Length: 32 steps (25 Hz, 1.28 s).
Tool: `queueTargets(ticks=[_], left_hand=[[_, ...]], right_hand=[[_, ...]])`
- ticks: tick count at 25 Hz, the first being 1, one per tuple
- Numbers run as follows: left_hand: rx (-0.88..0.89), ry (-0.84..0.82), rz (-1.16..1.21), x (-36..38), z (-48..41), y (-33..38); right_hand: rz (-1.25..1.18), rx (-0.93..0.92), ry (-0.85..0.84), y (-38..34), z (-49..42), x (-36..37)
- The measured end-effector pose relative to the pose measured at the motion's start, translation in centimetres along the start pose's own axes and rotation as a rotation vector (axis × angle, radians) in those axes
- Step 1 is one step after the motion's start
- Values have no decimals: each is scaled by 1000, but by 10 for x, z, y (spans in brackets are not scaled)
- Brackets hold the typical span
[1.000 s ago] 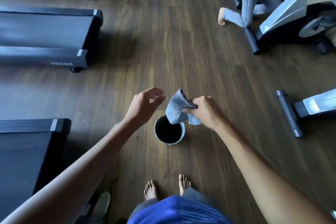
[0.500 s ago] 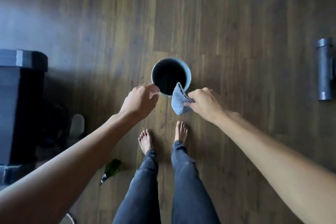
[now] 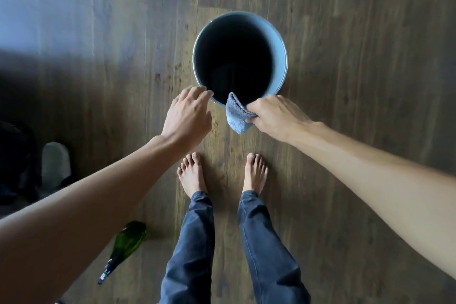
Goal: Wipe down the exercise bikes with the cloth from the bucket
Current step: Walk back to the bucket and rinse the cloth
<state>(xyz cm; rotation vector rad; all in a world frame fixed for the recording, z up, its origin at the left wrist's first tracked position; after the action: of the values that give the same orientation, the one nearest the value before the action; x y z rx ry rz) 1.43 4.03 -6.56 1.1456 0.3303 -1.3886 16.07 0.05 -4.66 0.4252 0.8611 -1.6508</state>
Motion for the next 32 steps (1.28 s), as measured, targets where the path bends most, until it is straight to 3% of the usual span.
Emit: queueTargets(ticks=[10,14,20,25,29,32], left_hand=[[90,-23,-121,36,-47,-19],[94,14,-114,39,-49,-20],[84,127,-190,39,-50,-21],[72,144,-178,46,-46,-22],[89,146,-212,48,-46,-23],[115,158,-224,49,-47,-23]], right_hand=[[-131,50,-256,43,-94,25],[-148,42,-268,45,-102,36],[-26,60,-169,44,-112,33],[-13,-16,185,36,-90,31],[-35,-39,102,34,-72,69],[15,-78,208,32,-74,76]])
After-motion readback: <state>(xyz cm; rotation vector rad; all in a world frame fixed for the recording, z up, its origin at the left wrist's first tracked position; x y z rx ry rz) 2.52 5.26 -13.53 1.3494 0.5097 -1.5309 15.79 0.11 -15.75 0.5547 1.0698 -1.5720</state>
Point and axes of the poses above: each hand's wrist, its own z-axis away from the middle knuckle, its own x-axis out of the palm, y = z × x, the point moved 9 cm from there along -z, towards the middle knuckle, and after that the axes turned 4 degrees about z, right-handed, at the moved point
